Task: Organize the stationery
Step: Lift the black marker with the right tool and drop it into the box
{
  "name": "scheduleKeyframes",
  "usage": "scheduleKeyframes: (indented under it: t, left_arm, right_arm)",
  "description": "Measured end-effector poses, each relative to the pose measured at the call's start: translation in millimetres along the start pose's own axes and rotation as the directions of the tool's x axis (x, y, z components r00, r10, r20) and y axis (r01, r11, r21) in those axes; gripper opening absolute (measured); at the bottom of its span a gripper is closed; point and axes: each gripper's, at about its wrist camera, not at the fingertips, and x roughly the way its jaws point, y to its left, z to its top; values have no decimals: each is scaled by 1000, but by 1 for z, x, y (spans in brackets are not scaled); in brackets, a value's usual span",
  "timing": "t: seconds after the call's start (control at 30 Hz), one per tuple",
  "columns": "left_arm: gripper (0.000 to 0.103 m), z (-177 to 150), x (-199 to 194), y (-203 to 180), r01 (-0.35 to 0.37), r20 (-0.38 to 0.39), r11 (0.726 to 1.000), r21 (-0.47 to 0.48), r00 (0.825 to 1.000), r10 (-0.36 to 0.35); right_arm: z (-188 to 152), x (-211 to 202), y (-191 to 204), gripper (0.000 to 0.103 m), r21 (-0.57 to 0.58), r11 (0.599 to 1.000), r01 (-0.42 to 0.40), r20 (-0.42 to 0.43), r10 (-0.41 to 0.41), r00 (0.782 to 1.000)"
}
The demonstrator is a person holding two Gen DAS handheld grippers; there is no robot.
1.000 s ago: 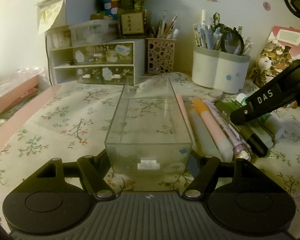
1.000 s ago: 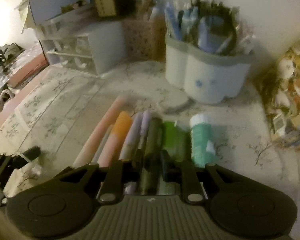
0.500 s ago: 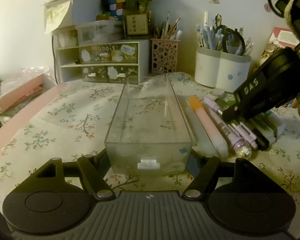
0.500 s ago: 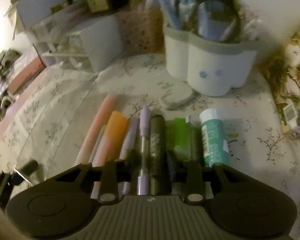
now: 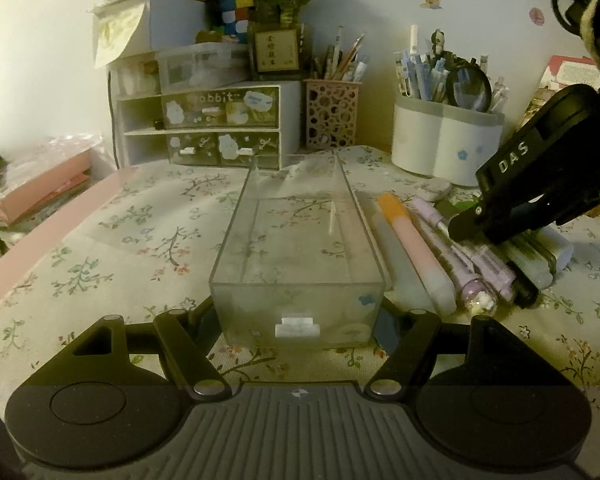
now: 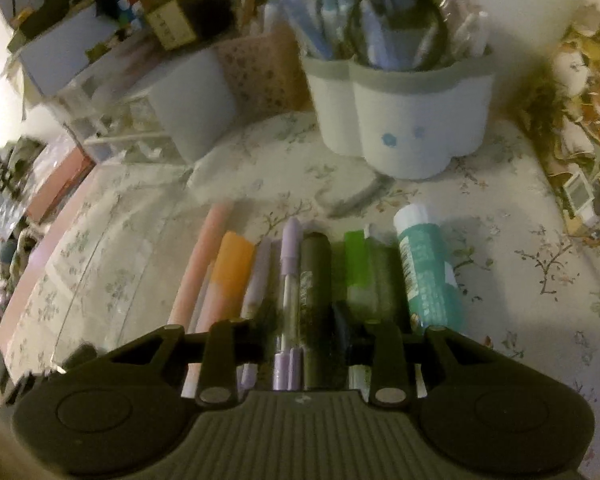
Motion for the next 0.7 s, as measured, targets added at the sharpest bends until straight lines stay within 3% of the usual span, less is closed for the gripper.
scheduleKeyframes:
  t: [0.13, 0.4, 0.43, 0.63, 0.7]
  left_arm:
    - [72, 0, 0, 0, 1, 1, 1000, 0, 1000, -1]
    - [72, 0, 0, -1, 0, 0, 1000, 5, 1000, 0]
    - [72, 0, 0, -1, 0, 0, 1000, 5, 1000, 0]
    - [72, 0, 0, -1, 0, 1, 1000, 5, 1000, 0]
    - [72, 0, 0, -1, 1, 2, 1000, 7, 1000, -1]
  right_arm:
    - [-1, -5, -17, 10, 90, 992, -92, 25, 90, 996]
    - [5, 11, 1, 6, 2, 999, -46, 2, 46, 999]
    - [7, 8, 3, 2, 5, 1000, -27, 11, 27, 1000]
    - [16, -25, 14, 2, 27, 999, -25, 90, 22, 996]
    - [18, -34, 17, 2, 44, 997, -55, 110, 50, 993]
